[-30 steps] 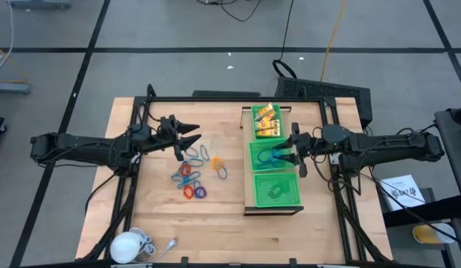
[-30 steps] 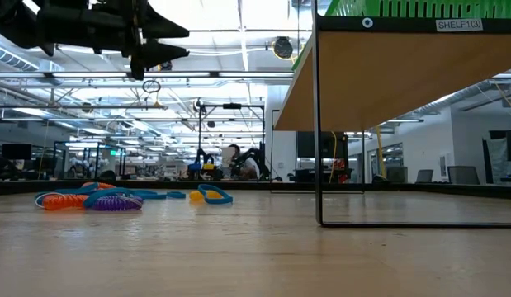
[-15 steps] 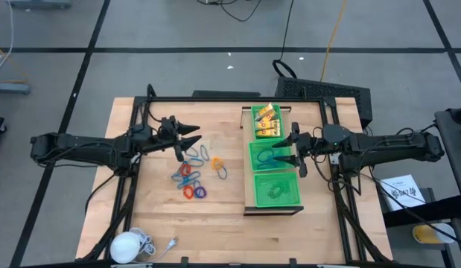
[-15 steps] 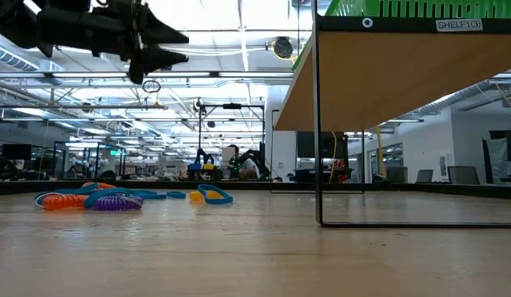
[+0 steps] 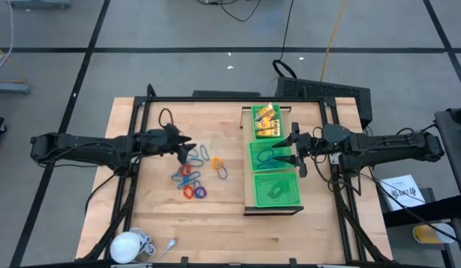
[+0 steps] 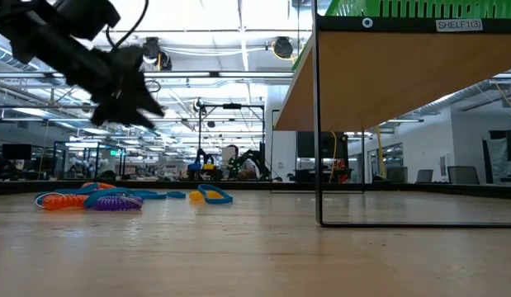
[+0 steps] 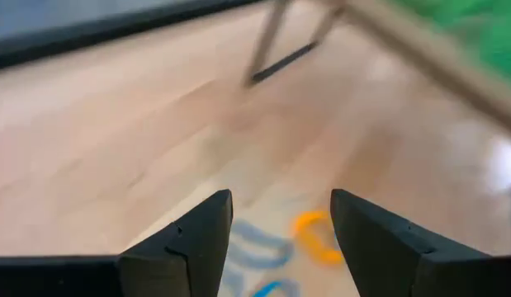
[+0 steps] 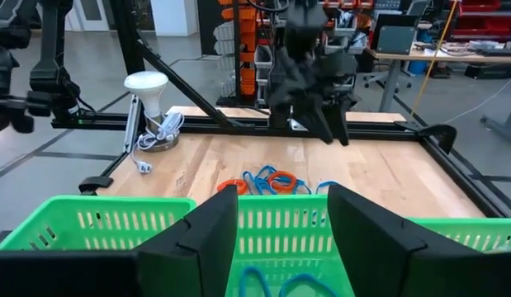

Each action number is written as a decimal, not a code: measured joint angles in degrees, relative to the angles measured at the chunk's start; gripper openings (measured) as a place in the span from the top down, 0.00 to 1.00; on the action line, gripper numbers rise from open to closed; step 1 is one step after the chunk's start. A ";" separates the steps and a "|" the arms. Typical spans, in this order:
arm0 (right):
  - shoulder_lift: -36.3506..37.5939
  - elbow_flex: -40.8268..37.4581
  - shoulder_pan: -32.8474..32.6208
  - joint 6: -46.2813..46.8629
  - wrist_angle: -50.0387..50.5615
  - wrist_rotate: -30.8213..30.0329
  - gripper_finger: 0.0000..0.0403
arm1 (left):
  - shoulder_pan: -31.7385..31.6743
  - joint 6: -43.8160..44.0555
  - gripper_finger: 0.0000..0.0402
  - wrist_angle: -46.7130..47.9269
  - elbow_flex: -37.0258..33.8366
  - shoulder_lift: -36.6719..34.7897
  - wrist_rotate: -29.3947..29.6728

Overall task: Pick & Place Office Desk Supplies
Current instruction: Put the blue rubber band into the middle green bin

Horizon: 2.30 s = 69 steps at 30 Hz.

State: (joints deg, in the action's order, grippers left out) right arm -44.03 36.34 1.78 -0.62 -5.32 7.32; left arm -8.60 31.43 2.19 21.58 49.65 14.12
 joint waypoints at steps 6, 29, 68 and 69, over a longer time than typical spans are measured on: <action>0.00 0.00 0.01 -0.53 -0.01 -0.01 0.56 | 0.00 8.66 0.46 6.39 0.00 3.14 5.41; -0.02 -0.02 0.00 -0.53 -0.44 -0.01 0.58 | -3.24 12.21 0.49 4.94 0.28 27.54 5.96; -10.84 -0.07 0.00 -0.52 -16.45 -0.01 0.58 | 5.96 -25.79 1.00 4.31 29.01 19.39 9.89; -11.37 -0.07 0.00 -0.51 -17.09 -0.01 0.58 | 6.82 -28.11 1.00 3.15 29.89 19.39 9.86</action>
State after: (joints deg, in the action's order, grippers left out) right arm -55.40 36.27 1.78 -1.13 -22.41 7.31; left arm -1.79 3.33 5.34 51.47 69.04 23.98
